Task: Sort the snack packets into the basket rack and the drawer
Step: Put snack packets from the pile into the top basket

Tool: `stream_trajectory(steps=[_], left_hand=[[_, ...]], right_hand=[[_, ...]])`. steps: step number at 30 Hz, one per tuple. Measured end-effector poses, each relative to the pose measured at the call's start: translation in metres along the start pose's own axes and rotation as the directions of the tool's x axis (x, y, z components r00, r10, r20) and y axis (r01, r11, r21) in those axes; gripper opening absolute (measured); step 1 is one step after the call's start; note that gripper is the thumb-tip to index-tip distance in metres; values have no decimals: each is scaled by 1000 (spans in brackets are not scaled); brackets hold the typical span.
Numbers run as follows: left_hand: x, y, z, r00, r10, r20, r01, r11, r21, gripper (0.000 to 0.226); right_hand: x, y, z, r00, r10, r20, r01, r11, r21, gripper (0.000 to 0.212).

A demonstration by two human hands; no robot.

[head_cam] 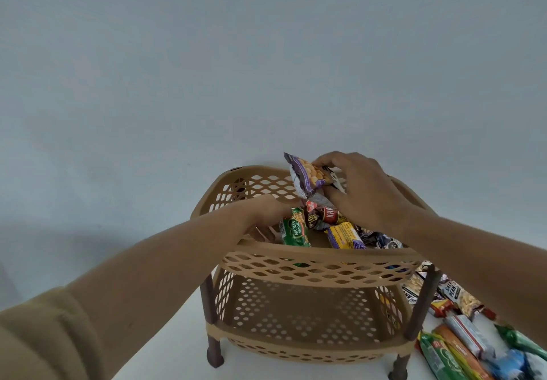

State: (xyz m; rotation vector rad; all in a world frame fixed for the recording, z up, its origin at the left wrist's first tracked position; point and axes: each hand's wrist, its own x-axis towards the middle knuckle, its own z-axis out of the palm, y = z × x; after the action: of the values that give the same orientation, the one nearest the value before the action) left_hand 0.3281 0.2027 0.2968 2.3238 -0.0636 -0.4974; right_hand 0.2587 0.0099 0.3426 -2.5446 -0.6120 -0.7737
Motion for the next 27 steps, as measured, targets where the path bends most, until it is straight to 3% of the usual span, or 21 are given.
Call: stream_trajectory(steps=[6, 11, 14, 16, 20, 24, 27], left_hand=[[4, -3, 1, 989, 136, -59, -128, 984, 120, 30], [-2, 0, 6, 987, 133, 96, -155, 945, 289, 36], [-5, 0, 10, 983, 166, 76, -180, 953, 244, 38], [-6, 0, 10, 978, 179, 110, -205, 927, 314, 42], [-3, -1, 10, 986, 158, 52, -166, 909, 382, 40], [-1, 2, 15, 981, 191, -35, -143, 833, 534, 41], [0, 2, 14, 982, 175, -68, -103, 806, 583, 47]], right_hand=[[40, 5, 25, 999, -42, 10, 43, 998, -35, 35], [60, 12, 40, 994, -25, 104, 24, 1000, 14, 32], [67, 17, 49, 980, -42, 196, 65, 992, -111, 32], [72, 19, 56, 972, -57, 230, 98, 980, -171, 36], [76, 24, 70, 952, -103, 290, 156, 974, -165, 44], [75, 27, 80, 919, -94, 382, 170, 971, -170, 17], [73, 26, 85, 874, -70, 480, 197, 955, -220, 21]])
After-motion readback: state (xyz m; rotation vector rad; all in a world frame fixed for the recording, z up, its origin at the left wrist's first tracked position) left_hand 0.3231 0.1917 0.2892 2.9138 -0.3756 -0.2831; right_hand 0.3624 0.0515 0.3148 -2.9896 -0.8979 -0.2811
